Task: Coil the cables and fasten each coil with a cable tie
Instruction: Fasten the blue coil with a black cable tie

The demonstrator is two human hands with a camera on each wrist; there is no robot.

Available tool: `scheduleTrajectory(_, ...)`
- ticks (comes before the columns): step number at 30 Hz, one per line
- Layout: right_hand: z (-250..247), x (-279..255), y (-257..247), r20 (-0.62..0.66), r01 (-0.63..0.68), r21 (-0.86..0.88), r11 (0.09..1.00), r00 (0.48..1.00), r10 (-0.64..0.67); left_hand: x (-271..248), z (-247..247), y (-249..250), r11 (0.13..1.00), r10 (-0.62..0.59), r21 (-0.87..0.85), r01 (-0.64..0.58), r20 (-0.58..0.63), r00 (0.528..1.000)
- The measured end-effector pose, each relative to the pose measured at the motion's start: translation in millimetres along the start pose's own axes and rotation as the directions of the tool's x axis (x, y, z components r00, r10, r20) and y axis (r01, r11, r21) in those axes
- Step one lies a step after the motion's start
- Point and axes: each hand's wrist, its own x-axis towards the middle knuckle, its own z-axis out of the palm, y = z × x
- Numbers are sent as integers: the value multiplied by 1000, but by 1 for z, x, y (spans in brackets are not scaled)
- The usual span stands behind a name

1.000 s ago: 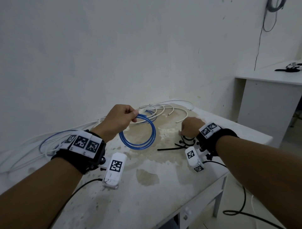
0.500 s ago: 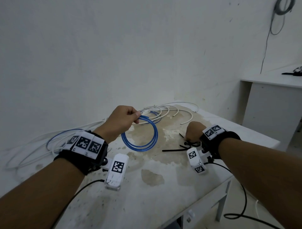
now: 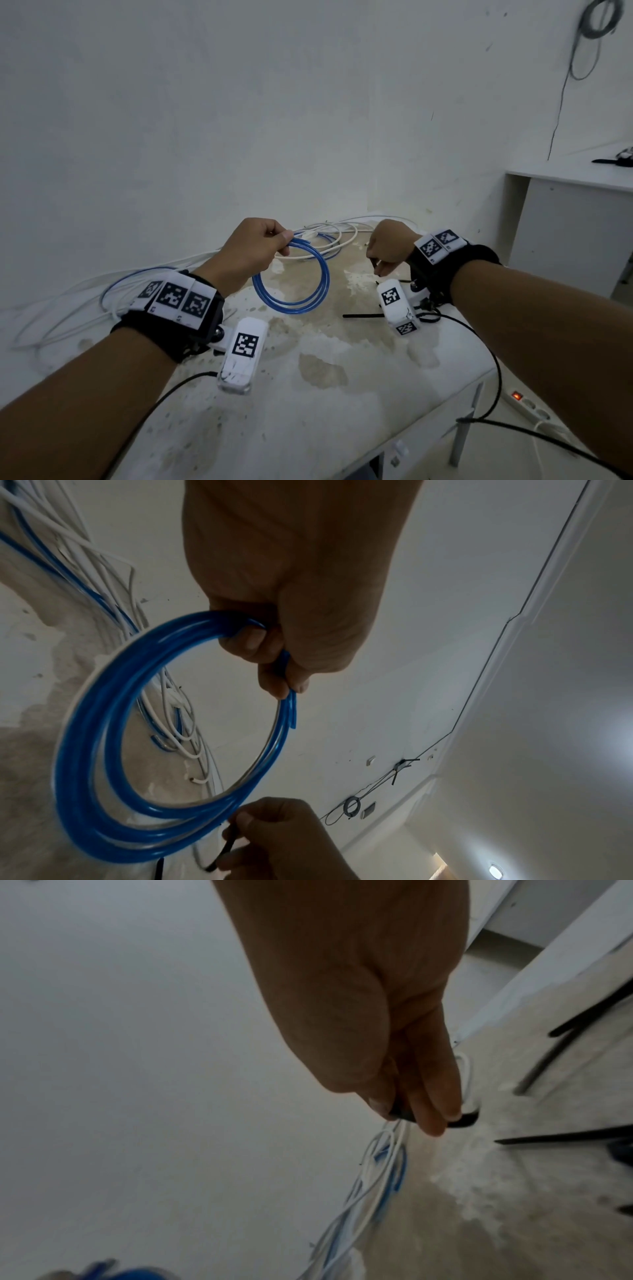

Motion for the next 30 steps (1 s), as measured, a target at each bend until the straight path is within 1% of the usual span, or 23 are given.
scheduleTrajectory(5, 1, -6, -37, 88, 52, 124, 991, 994, -64, -3, -11, -7, 1000, -13, -16, 13, -16, 1000)
scheduleTrajectory(10, 30, -9, -67, 118, 119, 133, 984, 984, -135, -12, -34, -20, 999, -35, 18, 35, -50, 998)
scheduleTrajectory(12, 46, -10, -79, 102, 186, 139, 973, 974, -201, -17, -44, -26, 998, -48, 26, 50, -69, 996)
scheduleTrajectory(14, 59, -10, -92, 75, 297, 29, 954, 951, -299, -22, -56, -32, 997, -55, 43, 60, -98, 994)
scheduleTrajectory(16, 72, -10, -109, 58, 406, -123, 905, 914, -402, -28, -69, -36, 995, -55, 72, 65, -128, 990)
scheduleTrajectory(18, 86, -11, -126, 54, 497, -246, 832, 864, -500, -33, -83, -41, 993, -67, 89, 81, -152, 986)
scheduleTrajectory(21, 106, -10, -150, 72, 588, -375, 717, 789, -610, -40, -104, -49, 990, -94, 89, 113, -190, 977)
scheduleTrajectory(24, 123, -7, -172, 107, 674, -392, 626, 709, -697, -47, -121, -56, 985, -107, 110, 134, -221, 969)
scheduleTrajectory(26, 132, -8, -185, 106, 727, -371, 578, 652, -751, -51, -130, -59, 980, -118, 127, 152, -240, 964)
scheduleTrajectory(28, 138, -10, -197, 80, 778, -314, 544, 592, -802, -54, -137, -63, 976, -130, 138, 170, -257, 958)
scheduleTrajectory(30, 142, -11, -207, 41, 825, -216, 522, 541, -840, -57, -141, -68, 974, -145, 131, 188, -282, 949)
